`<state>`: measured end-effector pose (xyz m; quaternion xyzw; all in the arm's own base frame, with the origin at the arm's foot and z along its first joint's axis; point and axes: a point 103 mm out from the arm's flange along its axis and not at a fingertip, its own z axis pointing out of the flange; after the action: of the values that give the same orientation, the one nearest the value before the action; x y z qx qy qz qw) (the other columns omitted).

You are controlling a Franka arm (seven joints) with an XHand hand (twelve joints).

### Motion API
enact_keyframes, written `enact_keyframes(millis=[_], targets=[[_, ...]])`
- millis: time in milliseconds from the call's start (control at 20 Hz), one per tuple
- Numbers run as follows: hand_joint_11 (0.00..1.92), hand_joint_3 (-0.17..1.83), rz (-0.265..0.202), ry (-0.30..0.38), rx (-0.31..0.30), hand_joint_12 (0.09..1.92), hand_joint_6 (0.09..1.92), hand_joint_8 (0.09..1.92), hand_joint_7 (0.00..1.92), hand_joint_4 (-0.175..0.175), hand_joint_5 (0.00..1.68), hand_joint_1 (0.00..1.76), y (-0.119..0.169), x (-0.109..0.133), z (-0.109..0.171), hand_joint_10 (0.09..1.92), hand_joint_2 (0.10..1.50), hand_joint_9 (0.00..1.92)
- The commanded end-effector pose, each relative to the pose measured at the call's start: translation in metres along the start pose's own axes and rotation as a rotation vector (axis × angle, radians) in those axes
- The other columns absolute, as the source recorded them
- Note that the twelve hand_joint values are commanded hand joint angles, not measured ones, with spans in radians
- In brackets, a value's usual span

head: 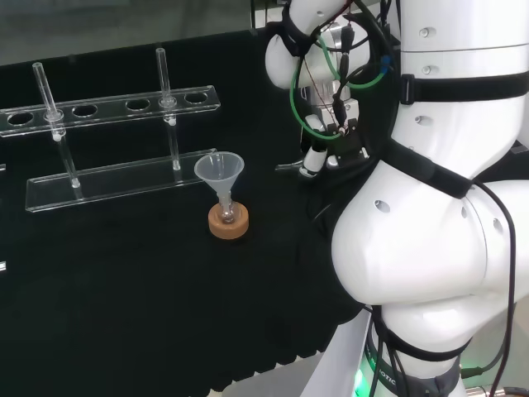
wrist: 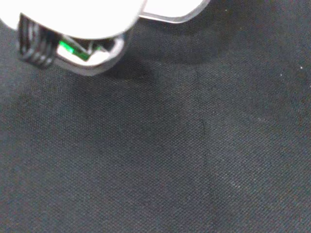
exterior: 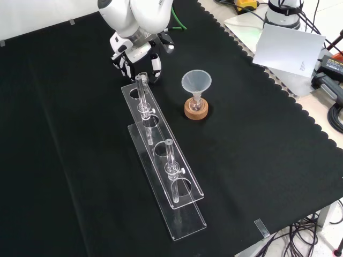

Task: Pick up the weighing funnel.

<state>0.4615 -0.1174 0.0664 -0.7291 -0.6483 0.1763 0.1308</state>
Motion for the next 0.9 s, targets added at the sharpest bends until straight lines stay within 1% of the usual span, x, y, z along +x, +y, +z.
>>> enact_keyframes(millis=[50, 250, 400, 650, 750, 800, 900], targets=[[0.0, 0.69, 0.012, 0.0, 0.0, 1.44, 0.37, 0.26, 1.21, 0.175, 1.1, 1.03, 0.0, -0.0034, 0.002, 0.43, 0.44, 0.72], [0.0, 0.7, 0.023, -0.003, -0.002, 1.46, 0.38, 0.26, 1.24, 0.175, 1.11, 1.03, 0.0003, -0.0041, 0.0048, 0.43, 0.44, 0.75], [0.0, 0.71, 0.05, -0.007, -0.017, 1.49, 0.39, 0.27, 1.28, 0.175, 1.13, 1.03, 0.0018, -0.006, 0.0067, 0.41, 0.44, 0.79], [0.0, 0.72, 0.081, 0.017, -0.041, 1.52, 0.41, 0.27, 1.35, 0.175, 1.17, 1.03, 0.0009, -0.008, 0.0074, 0.39, 0.43, 0.84], [0.0, 0.53, 0.102, 0.039, -0.062, 1.53, 0.39, 0.24, 1.41, 0.175, 1.3, 1.1, -0.0011, -0.0105, 0.006, 0.37, 0.63, 0.87], [0.0, 0.46, 0.107, 0.041, -0.071, 1.54, 0.34, 0.22, 1.44, 0.175, 1.35, 1.11, -0.0014, -0.0108, 0.0056, 0.36, 0.69, 0.89], [0.0, 0.39, 0.116, 0.047, -0.081, 1.55, 0.26, 0.17, 1.48, 0.175, 1.42, 1.13, -0.0022, -0.0122, 0.0045, 0.33, 0.74, 0.92]])
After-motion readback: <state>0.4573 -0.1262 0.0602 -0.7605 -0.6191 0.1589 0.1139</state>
